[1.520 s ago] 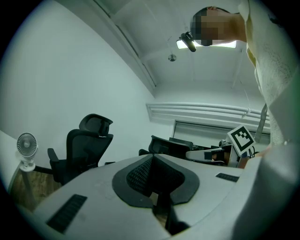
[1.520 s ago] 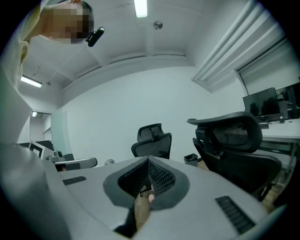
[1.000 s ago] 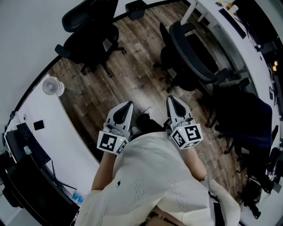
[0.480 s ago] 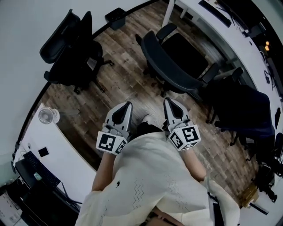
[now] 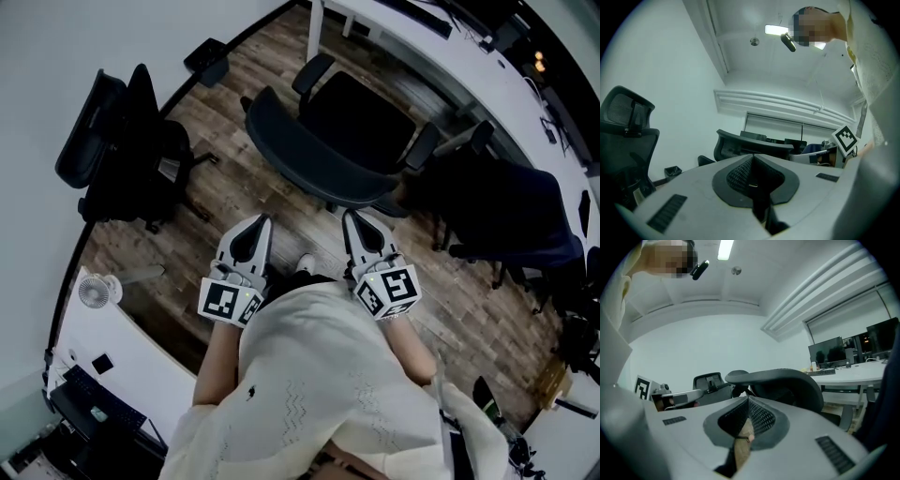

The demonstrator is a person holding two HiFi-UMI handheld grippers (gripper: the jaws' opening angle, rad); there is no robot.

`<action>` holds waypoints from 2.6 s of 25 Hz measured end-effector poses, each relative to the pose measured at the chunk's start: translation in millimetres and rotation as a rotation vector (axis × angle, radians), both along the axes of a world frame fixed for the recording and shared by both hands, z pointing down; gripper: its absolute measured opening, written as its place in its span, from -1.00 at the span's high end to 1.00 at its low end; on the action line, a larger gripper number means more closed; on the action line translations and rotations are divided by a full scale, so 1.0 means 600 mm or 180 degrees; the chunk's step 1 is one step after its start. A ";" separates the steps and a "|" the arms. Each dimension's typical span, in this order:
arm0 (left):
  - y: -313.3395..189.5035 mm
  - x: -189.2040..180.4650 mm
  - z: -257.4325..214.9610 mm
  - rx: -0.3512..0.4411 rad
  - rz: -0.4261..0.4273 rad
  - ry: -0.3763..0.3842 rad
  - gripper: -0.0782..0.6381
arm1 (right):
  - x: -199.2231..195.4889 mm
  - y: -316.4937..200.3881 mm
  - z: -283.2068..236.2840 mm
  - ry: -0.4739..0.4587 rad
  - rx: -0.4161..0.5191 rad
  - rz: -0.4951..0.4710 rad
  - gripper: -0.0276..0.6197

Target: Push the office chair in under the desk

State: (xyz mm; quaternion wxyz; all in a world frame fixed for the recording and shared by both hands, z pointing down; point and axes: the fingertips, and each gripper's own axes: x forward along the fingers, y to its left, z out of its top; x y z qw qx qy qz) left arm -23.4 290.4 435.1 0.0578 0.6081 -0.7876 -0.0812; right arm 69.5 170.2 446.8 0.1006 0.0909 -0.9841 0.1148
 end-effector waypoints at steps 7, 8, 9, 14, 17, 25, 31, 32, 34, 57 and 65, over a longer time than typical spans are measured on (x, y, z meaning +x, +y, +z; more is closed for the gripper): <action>-0.033 -0.009 0.008 -0.0035 0.0199 -0.0020 0.74 | 0.014 -0.020 0.004 0.0041 0.0081 0.0170 0.91; -0.037 -0.010 0.008 -0.0036 0.0227 -0.0018 0.74 | 0.015 -0.023 0.004 0.0043 0.0089 0.0204 0.91; -0.040 -0.011 0.009 -0.0039 0.0258 -0.0018 0.74 | 0.016 -0.026 0.004 0.0051 0.0090 0.0245 0.91; -0.054 -0.022 0.021 -0.0128 0.0433 -0.0069 0.74 | 0.021 -0.034 0.014 0.0143 0.0112 0.0409 0.91; -0.066 -0.036 0.025 -0.0185 0.0530 -0.0139 0.74 | 0.021 -0.041 0.020 0.0209 0.0159 0.0469 0.91; -0.077 -0.074 0.040 -0.0329 0.0756 -0.0230 0.74 | 0.007 -0.053 0.037 0.0442 0.0377 0.0674 0.91; -0.102 -0.099 0.050 -0.0418 0.0936 -0.0315 0.74 | 0.012 -0.072 0.048 0.0572 0.0421 0.0904 0.85; -0.106 -0.102 0.052 -0.0435 0.0965 -0.0323 0.74 | 0.013 -0.076 0.050 0.0606 0.0458 0.0935 0.84; -0.113 -0.109 0.058 -0.0486 0.1019 -0.0371 0.74 | 0.015 -0.081 0.053 0.0699 0.0564 0.0976 0.79; -0.180 -0.223 0.159 -0.1400 0.1579 -0.1676 0.41 | 0.002 -0.102 0.133 0.2084 0.2022 0.0579 0.42; -0.205 -0.264 0.185 -0.1689 0.1599 -0.2401 0.24 | -0.004 -0.124 0.154 0.2291 0.2270 0.0523 0.37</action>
